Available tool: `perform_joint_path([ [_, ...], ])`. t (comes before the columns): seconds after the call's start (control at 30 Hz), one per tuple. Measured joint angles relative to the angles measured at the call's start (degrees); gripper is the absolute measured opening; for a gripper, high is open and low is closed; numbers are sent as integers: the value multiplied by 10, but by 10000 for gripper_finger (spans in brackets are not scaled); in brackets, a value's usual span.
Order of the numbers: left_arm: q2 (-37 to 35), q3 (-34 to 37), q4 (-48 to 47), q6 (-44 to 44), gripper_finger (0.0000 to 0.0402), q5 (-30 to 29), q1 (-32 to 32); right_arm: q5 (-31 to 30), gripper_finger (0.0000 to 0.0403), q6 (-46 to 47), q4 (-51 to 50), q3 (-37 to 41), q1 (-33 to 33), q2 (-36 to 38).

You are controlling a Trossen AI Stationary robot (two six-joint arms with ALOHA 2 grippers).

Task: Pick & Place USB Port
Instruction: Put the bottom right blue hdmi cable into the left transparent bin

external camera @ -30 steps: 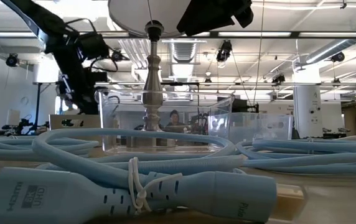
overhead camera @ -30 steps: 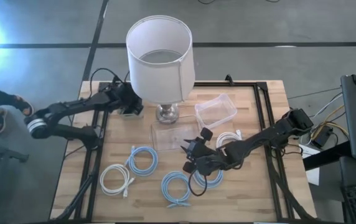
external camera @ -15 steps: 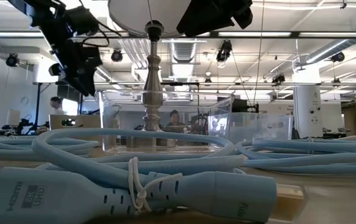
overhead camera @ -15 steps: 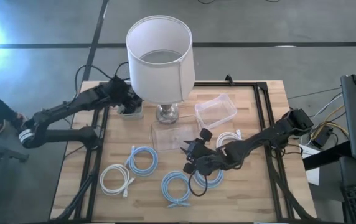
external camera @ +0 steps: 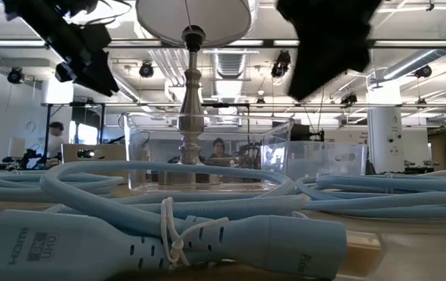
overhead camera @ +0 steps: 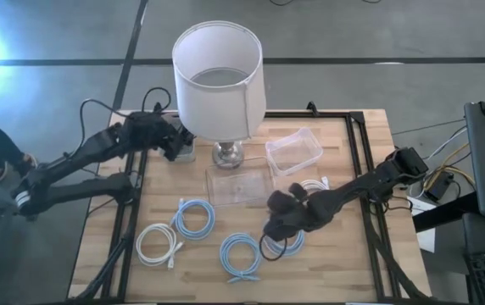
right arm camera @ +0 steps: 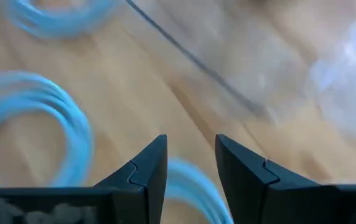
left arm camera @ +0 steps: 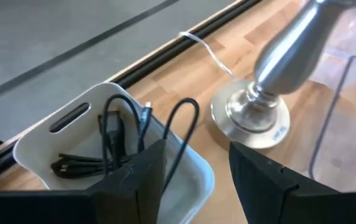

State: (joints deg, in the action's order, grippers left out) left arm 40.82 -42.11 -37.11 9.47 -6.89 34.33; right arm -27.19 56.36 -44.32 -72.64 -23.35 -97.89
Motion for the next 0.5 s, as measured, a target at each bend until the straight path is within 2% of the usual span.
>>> perform_joint_path([
  [0.1, -17, 19, 1, 12, 179, 0, -15, 29, 134, 87, -58, 15, 0, -1],
  [0.17, -25, 32, 3, 15, 179, 1, -23, 59, 134, 119, -59, 30, 0, -1],
  [0.33, -31, 64, 29, 21, 177, 2, -32, 166, 132, 124, -9, 76, 0, -1],
  [0.5, -29, 68, 35, 29, 177, 2, -32, 182, 134, 140, -6, 116, 1, -2],
])
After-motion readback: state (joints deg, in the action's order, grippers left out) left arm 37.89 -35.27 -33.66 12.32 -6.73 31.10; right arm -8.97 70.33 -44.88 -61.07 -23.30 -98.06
